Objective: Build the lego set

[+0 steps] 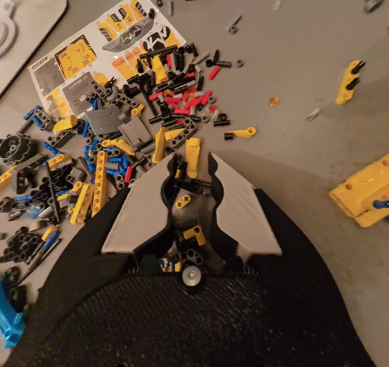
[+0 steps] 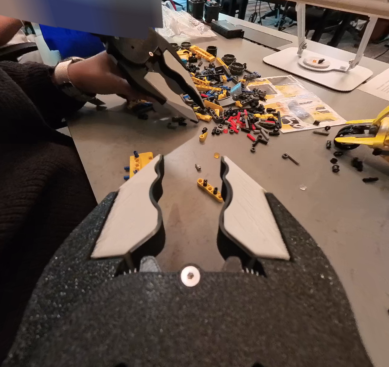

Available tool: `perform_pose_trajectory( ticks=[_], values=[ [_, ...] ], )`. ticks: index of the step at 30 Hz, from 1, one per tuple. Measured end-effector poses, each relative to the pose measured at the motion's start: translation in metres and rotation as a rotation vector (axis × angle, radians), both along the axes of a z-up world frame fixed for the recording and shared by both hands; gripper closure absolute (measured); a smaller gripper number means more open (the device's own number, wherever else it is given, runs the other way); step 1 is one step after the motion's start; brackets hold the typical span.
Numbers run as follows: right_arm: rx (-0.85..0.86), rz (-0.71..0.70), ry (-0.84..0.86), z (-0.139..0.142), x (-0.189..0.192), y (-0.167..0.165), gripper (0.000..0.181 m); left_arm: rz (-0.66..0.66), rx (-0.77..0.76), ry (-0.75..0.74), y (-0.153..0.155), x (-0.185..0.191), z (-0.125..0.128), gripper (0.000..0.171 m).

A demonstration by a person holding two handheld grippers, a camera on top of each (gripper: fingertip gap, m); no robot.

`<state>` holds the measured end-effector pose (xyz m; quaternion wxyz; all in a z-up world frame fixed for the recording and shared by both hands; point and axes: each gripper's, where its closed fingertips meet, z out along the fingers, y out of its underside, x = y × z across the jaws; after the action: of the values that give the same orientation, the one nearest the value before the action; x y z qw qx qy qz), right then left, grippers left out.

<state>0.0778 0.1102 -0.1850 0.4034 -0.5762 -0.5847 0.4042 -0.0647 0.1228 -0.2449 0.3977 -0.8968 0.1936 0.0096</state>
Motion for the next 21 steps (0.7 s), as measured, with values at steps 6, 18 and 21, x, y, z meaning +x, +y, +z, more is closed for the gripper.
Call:
perform_pose_trajectory(
  ticks=[6,18,21],
  values=[
    [-0.080,-0.033,0.042,0.006,0.003,0.010,0.127,-0.023,0.095,-0.116,0.001,0.011,0.022,0.131],
    [-0.141,-0.289,0.399,0.051,0.013,0.069,0.173,-0.212,0.266,-0.467,0.002,0.075,0.075,0.134],
    [-0.093,-0.328,0.340,0.045,0.005,0.075,0.173,-0.205,0.268,-0.464,0.010,0.079,0.078,0.135]
  ],
)
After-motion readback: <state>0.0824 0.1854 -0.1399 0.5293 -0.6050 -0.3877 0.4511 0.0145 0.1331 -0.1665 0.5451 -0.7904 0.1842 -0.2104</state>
